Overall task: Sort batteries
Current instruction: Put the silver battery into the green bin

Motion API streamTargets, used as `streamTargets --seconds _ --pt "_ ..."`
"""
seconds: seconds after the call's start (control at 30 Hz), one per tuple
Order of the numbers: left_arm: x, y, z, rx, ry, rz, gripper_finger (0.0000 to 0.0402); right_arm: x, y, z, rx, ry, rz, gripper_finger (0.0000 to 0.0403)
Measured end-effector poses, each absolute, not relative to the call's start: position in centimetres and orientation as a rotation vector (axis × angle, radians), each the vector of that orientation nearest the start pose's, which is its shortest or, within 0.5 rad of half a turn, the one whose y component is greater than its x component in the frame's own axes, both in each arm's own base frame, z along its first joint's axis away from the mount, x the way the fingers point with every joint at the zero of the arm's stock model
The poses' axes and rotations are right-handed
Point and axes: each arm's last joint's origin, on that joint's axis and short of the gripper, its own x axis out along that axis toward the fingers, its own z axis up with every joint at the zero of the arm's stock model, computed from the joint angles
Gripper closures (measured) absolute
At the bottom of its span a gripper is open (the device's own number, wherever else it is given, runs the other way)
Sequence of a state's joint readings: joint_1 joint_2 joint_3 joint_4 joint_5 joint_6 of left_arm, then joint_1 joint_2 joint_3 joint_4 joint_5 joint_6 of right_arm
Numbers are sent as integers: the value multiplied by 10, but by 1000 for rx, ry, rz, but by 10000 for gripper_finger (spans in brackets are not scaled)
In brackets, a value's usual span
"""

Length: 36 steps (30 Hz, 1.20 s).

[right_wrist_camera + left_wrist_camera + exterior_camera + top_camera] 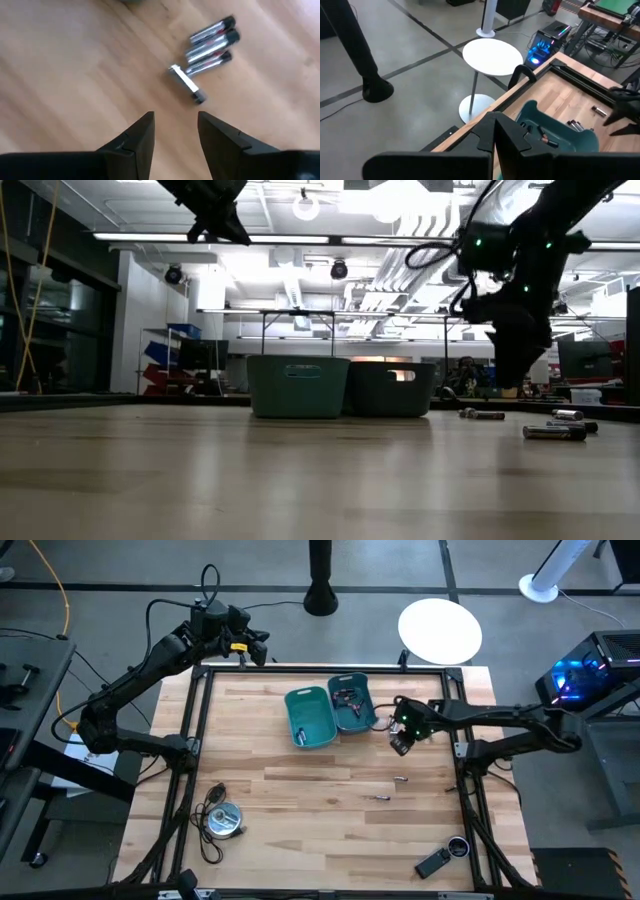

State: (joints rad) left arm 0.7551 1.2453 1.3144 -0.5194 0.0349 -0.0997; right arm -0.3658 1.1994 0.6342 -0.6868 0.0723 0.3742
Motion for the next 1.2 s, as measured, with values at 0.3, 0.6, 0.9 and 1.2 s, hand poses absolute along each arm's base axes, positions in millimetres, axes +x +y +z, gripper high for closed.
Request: streamTargets --seconds 0.3,0.6,0.9,1.2 --pt "193 178 388 -277 392 727 401 185 -93 151 277 1338 -365 258" --pt "193 178 388 -301 388 731 401 195 -99 132 223 1369 -296 263" --pt "193 178 388 -300 388 732 401 189 -88 141 526 1342 -317 384" --pt "193 178 388 -260 402 724 401 211 -71 223 598 963 -110 392"
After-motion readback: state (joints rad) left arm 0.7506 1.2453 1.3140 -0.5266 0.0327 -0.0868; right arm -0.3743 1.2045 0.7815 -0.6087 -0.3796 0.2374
